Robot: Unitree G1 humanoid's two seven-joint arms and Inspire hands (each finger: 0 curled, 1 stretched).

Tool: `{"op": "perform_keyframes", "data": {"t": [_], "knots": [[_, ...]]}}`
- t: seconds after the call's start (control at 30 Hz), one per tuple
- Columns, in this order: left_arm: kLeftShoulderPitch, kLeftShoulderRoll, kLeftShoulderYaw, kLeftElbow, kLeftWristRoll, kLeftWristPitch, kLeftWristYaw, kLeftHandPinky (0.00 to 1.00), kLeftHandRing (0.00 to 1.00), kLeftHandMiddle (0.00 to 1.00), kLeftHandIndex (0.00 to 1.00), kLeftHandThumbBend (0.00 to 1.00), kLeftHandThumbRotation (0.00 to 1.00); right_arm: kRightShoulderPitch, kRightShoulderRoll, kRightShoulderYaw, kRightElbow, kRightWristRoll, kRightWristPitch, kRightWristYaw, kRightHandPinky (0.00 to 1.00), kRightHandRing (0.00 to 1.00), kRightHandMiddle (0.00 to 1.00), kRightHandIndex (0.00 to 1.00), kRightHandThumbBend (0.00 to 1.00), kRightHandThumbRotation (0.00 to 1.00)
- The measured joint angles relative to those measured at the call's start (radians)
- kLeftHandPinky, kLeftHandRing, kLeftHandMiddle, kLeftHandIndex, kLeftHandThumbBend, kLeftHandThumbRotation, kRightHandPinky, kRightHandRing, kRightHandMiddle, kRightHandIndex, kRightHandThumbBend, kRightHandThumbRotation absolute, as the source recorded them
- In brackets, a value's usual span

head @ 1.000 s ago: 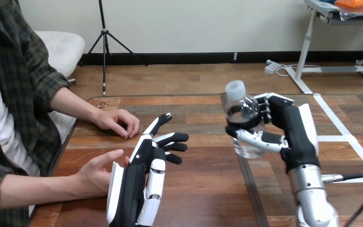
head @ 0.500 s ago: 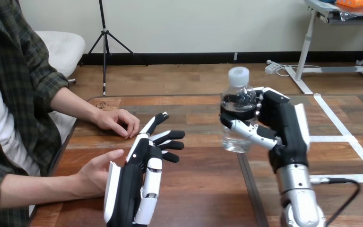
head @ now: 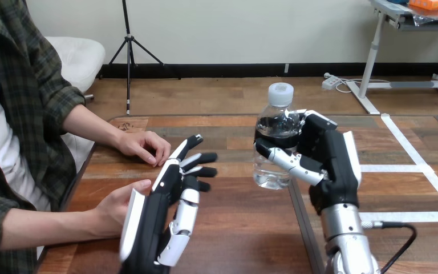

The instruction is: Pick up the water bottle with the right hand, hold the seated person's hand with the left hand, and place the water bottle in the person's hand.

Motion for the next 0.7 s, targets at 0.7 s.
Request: {"op": "perform_keyframes", "data": {"t": [0.7], "knots": [[0.039,0.168,0.135,-0.254,0.250,0.202,0.005,0.66,0.84,0.91,0.82,0.88,0.00,0.046,0.034,0.001,-0.081,-0.003,0.025,0.040,0.32,0.38,0.45,0.46,0.35,0.00]]}}
